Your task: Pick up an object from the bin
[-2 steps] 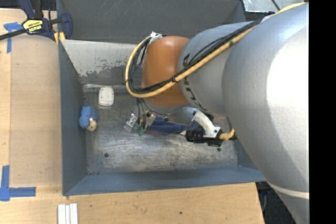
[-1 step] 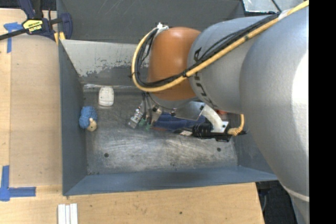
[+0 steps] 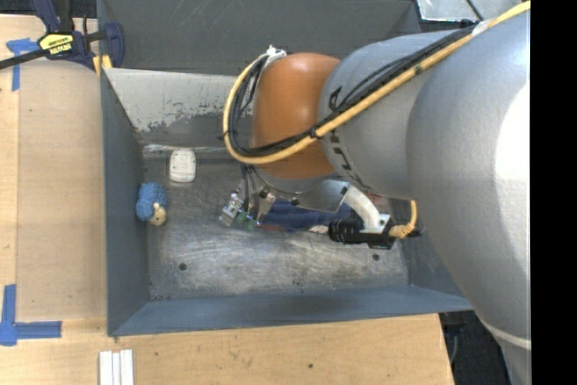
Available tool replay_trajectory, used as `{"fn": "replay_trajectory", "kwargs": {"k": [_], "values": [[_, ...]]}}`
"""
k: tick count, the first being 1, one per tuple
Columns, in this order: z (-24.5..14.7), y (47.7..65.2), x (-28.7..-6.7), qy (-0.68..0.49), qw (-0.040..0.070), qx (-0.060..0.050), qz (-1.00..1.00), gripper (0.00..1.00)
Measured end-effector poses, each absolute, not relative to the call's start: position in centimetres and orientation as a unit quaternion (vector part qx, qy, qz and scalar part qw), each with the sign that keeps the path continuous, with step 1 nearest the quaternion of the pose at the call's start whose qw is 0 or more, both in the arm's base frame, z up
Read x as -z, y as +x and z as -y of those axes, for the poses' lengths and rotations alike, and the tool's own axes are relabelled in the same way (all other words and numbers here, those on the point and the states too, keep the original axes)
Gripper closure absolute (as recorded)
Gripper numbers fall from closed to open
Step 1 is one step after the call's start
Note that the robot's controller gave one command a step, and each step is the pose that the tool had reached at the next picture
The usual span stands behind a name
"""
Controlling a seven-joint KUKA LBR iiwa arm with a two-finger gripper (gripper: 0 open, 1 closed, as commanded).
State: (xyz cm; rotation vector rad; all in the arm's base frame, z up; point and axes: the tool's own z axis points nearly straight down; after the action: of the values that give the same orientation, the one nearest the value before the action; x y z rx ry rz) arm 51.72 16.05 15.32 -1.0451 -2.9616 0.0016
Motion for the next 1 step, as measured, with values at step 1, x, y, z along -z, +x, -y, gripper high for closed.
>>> {"fn": "replay_trajectory", "kwargs": {"k": [1], "values": [[-16.46, 51.12, -24.78, -0.334, -0.004, 0.003, 0.943, 1.00]]}}
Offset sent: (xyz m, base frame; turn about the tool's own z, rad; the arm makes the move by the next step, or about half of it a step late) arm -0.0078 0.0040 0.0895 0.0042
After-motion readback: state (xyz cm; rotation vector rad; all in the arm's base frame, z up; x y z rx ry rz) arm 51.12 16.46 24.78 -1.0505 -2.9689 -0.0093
